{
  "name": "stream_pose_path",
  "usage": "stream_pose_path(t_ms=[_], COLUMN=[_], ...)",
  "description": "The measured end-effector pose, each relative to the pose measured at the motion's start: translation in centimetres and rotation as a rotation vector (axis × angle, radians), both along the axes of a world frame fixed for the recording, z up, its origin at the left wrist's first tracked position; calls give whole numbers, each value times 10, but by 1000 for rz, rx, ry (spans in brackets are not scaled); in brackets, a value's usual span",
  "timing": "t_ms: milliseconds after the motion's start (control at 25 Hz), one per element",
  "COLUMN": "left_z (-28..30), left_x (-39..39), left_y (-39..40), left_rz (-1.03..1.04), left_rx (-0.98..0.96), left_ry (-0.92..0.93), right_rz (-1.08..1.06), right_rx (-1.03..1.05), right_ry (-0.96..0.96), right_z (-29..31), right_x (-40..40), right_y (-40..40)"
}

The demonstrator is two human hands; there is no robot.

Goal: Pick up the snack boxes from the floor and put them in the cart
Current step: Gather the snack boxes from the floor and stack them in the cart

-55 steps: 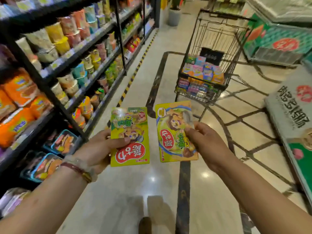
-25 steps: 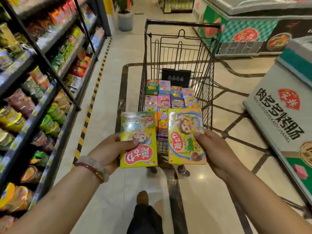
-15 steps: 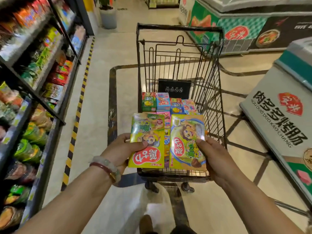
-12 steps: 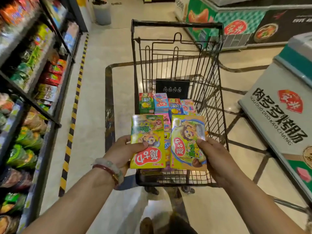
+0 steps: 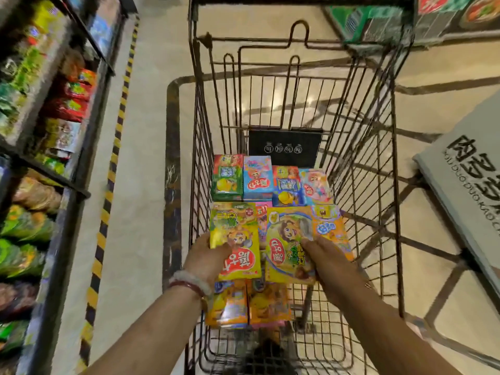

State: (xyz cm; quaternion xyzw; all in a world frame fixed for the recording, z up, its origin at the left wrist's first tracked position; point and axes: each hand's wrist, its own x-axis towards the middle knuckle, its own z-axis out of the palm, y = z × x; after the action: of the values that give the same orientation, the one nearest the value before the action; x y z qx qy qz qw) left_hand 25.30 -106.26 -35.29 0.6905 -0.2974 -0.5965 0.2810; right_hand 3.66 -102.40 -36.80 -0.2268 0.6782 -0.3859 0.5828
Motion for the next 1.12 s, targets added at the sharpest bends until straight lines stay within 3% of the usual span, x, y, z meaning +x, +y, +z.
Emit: stream_pose_path(t_ms=[240,400,480,600,640,800,960,1120], left_z=[-71,-97,-105,-119,-121,-124,-121,-117], left_x=[-15,-18,-19,-22,-21,-23,-29,-29], left_y=[-49,-61,-60,-52,-52,-66,-78,-77], left_rz=[33,-65,-141,-354,-467,-689,-763,-734], left_rx=[61,-17,-173,-399,-467,-366,-165,-199], left_ry=[-180,-495,-635,-946,-1014,-1067,-1021,-1043], right_rz=[105,159,211,305,369,663,730,750], right_rx=[159,135,21,-250,-381,-631,-616,-620], right_ry=[-10,56,308,1013,1164,1282,1312,1350], right_z=[-62,-102,-116,-132,-136,-143,-152,-148], right_x=[13,21,29,42,46,61,62,63], right_y=[-69,-86,-84,-79,-78,-95,-107,-107])
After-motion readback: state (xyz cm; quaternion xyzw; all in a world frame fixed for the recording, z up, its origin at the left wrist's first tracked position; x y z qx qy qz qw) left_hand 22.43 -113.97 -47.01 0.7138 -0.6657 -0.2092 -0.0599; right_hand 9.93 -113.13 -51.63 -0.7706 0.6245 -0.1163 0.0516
